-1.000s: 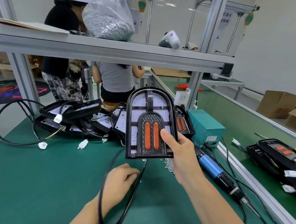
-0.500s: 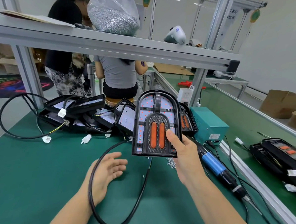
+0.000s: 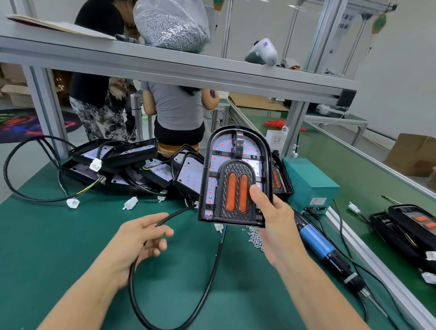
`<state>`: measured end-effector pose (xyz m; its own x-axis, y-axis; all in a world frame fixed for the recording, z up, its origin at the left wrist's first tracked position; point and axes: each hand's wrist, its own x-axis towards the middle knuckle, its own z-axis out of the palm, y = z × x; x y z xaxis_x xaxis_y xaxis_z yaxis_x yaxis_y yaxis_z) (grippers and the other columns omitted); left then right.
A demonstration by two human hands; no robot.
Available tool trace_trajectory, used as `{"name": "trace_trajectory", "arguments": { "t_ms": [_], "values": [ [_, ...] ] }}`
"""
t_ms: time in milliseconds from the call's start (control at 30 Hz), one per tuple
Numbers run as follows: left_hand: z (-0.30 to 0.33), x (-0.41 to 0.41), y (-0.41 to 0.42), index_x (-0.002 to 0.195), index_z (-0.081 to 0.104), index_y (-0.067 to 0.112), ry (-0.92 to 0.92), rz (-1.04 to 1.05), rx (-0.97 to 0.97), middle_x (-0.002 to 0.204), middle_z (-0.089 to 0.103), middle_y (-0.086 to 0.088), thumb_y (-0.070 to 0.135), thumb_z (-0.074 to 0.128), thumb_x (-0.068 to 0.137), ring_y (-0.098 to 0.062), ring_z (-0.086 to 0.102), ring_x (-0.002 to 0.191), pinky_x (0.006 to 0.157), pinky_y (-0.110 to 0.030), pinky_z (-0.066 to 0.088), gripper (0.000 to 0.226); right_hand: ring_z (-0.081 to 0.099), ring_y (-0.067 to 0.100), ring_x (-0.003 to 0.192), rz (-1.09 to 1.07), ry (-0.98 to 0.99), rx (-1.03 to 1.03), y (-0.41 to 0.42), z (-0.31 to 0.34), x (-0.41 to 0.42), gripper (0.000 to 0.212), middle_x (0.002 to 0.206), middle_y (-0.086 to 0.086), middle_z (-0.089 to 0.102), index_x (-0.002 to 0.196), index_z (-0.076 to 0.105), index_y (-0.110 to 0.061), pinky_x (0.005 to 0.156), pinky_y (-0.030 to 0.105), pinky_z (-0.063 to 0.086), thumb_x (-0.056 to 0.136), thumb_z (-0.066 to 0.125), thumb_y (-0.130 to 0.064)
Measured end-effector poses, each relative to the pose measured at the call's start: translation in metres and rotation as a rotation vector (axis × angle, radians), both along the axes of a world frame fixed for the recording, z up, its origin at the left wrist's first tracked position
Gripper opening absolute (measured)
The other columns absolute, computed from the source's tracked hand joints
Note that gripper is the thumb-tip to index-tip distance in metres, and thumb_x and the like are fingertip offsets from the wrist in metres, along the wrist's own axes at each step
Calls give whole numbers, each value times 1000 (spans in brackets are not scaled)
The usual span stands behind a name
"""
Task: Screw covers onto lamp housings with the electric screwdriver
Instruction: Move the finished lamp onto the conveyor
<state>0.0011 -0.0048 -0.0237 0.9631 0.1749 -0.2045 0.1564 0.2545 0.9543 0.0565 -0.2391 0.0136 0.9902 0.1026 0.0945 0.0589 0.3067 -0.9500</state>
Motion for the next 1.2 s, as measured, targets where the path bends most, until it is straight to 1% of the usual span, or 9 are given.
{"name": "trace_trajectory", "arguments": {
  "t_ms": [100, 233, 400, 500, 567, 667, 833, 1033, 1200],
  "values": [
    [6, 0, -4, 118, 59, 13, -87, 66, 240, 76, 71, -2, -1, 53, 92, -11, 51, 46, 44, -18, 40, 30, 68, 28, 107, 8, -19, -22, 1, 2, 1, 53, 103, 7, 76, 94, 77, -15, 109, 49, 40, 57, 80, -52],
    [9, 4, -7, 121, 60, 20, -178, 142, 629, 85, 72, 5, 5, 54, 92, -11, 53, 50, 54, -22, 40, 33, 66, 27, 112, 2, -38, -35, 0, 3, 1, 60, 106, 6, 75, 99, 76, -14, 111, 49, 38, 57, 80, -56],
    [9, 4, -10, 132, 50, 25, -83, 121, 1134, 98, 68, 7, 18, 51, 93, -23, 60, 88, 84, -37, 48, 40, 69, 27, 105, -68, -88, -22, 2, 8, 3, 43, 104, 8, 75, 94, 77, -17, 103, 47, 47, 66, 81, -49],
    [6, 1, -19, 132, 47, 24, -51, 56, 1145, 98, 65, 8, 21, 50, 93, -22, 58, 90, 83, -38, 48, 39, 70, 21, 99, -125, -108, -50, 5, 7, 4, 26, 101, 5, 76, 92, 78, -21, 100, 43, 50, 74, 81, -40],
    [2, -4, -25, 134, 42, 25, 5, 2, 1119, 109, 62, 10, 40, 56, 90, -19, 58, 91, 85, -36, 48, 48, 70, 20, 101, -138, -110, -54, 7, 6, 3, 29, 101, 2, 76, 92, 78, -26, 102, 43, 49, 71, 78, -46],
    [-6, -8, -38, 147, 22, 23, 163, -92, 1195, 143, 42, 4, 76, 56, 70, -19, 48, 123, 102, -39, 38, 100, 67, 19, 100, -161, -107, -32, 12, 7, 1, 35, 103, 3, 76, 91, 78, -28, 106, 46, 46, 65, 77, -52],
    [-13, -12, -72, 151, -1, 13, 197, -51, 1334, 151, 27, 1, 93, 46, 49, -17, 24, 139, 111, -42, 18, 137, 66, 28, 112, -149, -66, 33, 24, 3, -4, 32, 107, 7, 75, 100, 74, -13, 108, 45, 44, 80, 77, -37],
    [-16, -2, -103, 150, -8, 10, 213, 0, 1312, 153, 20, -2, 98, 31, 37, -19, 12, 143, 115, -49, 2, 148, 70, 16, 98, -110, -45, 44, 35, 4, -13, 24, 104, 7, 75, 104, 71, -9, 84, 22, 54, 90, 68, -27],
    [-17, 11, -111, 150, -6, 8, 303, 27, 1294, 149, 28, -2, 87, 50, 57, -18, 24, 139, 113, -44, 12, 134, 68, 26, 107, -57, 0, 99, 43, 11, -19, 27, 108, 10, 74, 101, 72, -13, 104, 40, 47, 83, 70, -32]
  ]
}}
